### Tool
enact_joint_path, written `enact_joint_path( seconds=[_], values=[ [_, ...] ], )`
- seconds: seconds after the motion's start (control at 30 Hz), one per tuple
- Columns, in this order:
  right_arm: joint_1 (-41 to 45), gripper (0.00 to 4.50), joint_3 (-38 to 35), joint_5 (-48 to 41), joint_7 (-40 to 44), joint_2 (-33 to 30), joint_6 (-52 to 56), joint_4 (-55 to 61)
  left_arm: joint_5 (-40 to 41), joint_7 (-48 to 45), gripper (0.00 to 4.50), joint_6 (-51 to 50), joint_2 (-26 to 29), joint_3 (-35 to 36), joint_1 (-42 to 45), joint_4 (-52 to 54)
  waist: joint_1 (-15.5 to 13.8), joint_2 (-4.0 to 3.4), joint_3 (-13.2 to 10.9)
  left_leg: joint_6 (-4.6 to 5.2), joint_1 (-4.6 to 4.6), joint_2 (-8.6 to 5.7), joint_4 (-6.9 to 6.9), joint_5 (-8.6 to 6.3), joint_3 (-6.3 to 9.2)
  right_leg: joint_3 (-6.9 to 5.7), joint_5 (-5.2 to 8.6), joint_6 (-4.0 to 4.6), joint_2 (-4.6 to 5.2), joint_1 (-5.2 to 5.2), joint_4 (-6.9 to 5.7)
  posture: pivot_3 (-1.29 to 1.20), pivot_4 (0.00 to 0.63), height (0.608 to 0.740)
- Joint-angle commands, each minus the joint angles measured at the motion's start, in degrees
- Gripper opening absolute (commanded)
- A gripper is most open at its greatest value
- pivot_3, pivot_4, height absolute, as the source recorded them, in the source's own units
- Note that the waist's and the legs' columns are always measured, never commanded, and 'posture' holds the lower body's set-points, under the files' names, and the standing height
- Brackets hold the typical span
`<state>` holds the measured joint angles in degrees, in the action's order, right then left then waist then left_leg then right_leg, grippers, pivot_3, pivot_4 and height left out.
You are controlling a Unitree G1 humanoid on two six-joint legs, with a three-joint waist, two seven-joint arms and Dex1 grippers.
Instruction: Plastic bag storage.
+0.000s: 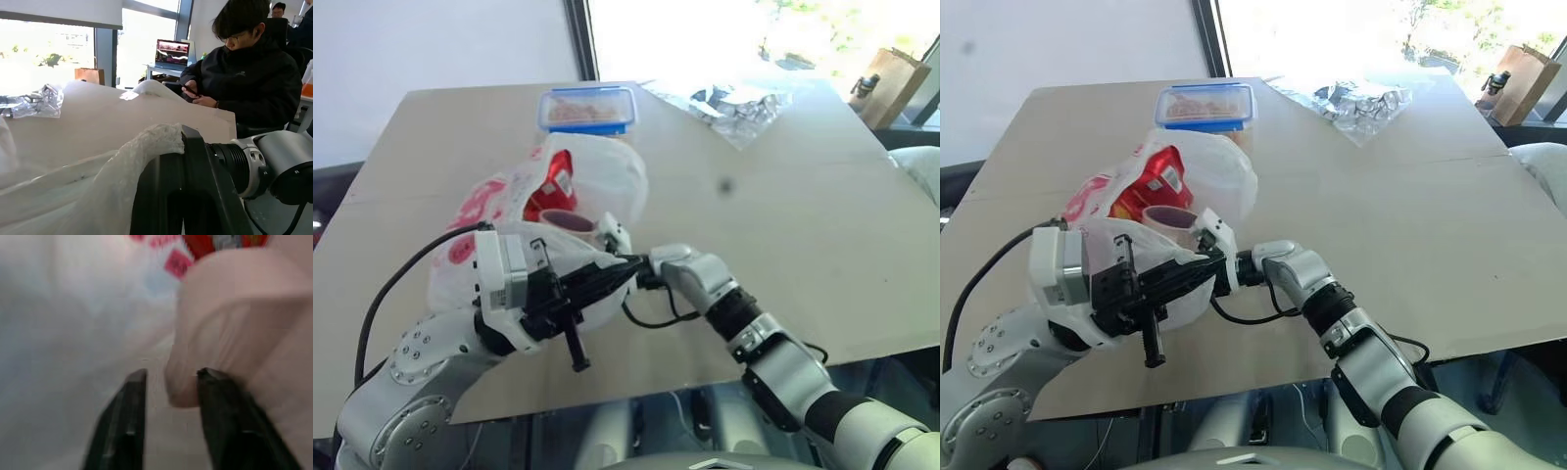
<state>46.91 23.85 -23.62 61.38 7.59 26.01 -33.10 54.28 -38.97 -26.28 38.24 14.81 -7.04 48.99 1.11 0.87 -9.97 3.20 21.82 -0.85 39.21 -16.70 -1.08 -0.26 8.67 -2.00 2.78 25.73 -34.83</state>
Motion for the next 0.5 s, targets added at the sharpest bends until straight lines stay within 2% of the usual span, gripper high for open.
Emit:
enact_joint_path(
  seconds=[0.03,0.07,0.1,0.33,0.5],
  values=[
    [2.9,3.41,-1.3,0.4,-1.3,5.4,-1.5,4.1,-0.8,0.5,0.00,2.1,-0.8,0.0,-0.5,1.4,-0.1,0.01,0.0,0.00,0.00,0.00,0.00,0.00,0.00,0.00,0.00,0.00,0.00,0.00,0.00,0.00,0.150,0.740],
    [2.2,4.00,-2.4,0.0,-2.2,4.0,-0.8,6.6,-1.4,0.4,0.00,2.6,-1.3,0.0,-0.6,0.9,-0.1,0.00,0.0,0.00,0.00,0.00,0.00,0.00,0.01,0.00,0.00,0.00,0.00,0.00,0.00,0.00,0.150,0.740],
    [1.3,4.39,-3.4,-0.6,-2.9,2.4,-0.1,9.7,-1.7,0.5,0.00,3.0,-1.8,-0.1,-0.6,0.3,-0.1,-0.01,0.0,0.00,0.00,0.00,0.00,0.00,0.01,0.00,0.00,0.00,0.00,0.00,0.00,0.00,0.150,0.740],
    [-4.4,4.39,-8.4,-0.4,-9.0,-7.1,4.2,29.1,-3.6,-0.3,0.00,4.6,-3.1,-1.8,-1.0,-1.6,-0.4,0.01,0.0,0.00,0.05,-0.04,0.00,-0.01,0.08,-0.07,0.01,0.01,0.07,-0.02,0.04,0.00,0.150,0.740],
    [-1.9,4.39,-12.8,4.4,-19.1,-10.5,3.1,32.2,-4.1,-1.5,0.00,5.2,-3.2,-2.4,-0.8,-2.9,-0.1,0.00,0.0,-0.03,0.02,0.01,0.00,0.01,0.03,-0.05,0.01,0.02,-0.01,0.01,-0.01,0.00,0.150,0.740]
  ],
)
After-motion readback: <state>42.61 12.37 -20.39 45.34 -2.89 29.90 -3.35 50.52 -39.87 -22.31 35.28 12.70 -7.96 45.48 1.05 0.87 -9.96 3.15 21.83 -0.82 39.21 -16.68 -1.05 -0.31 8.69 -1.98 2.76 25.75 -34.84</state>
